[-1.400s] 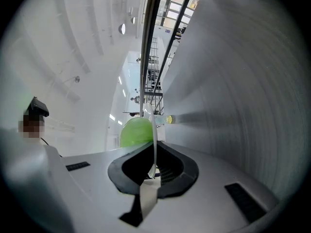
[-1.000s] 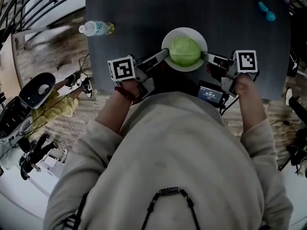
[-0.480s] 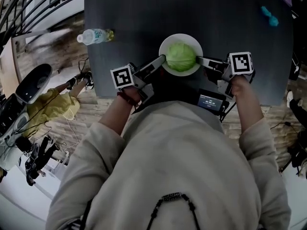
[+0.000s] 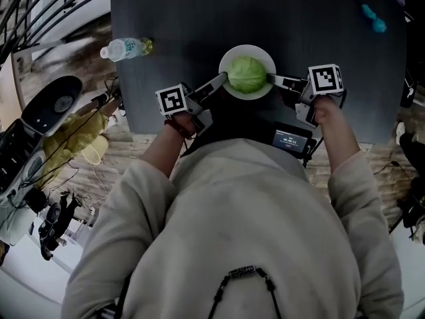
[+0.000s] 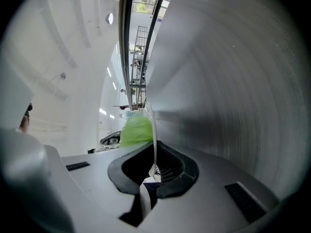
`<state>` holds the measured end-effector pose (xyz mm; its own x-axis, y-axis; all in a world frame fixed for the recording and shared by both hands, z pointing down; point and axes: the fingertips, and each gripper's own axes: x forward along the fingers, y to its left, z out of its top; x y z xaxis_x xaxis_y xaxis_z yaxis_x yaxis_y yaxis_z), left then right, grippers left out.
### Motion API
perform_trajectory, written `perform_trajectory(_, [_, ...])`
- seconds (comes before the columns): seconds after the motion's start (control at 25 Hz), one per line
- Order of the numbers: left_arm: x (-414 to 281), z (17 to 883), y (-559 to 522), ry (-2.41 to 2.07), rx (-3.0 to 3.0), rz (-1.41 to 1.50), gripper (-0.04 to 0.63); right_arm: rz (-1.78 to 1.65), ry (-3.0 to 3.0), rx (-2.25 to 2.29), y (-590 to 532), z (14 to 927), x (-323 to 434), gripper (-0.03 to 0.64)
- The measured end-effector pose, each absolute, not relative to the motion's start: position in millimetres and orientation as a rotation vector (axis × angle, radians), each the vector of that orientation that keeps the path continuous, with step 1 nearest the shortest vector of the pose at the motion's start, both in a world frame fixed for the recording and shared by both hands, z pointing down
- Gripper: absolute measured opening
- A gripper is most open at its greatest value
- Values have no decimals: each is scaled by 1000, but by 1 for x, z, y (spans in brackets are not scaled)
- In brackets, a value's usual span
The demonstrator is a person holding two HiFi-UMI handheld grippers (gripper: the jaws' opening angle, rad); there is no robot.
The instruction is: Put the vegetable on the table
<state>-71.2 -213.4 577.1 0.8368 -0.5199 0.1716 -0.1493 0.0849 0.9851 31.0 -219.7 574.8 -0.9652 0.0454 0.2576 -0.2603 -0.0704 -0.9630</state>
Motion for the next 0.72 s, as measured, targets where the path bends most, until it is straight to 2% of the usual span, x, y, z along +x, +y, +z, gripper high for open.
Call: perform_trajectory(0.72, [-74, 634, -196, -597, 1456, -132, 21, 2145, -1825, 300, -200, 642, 40, 26])
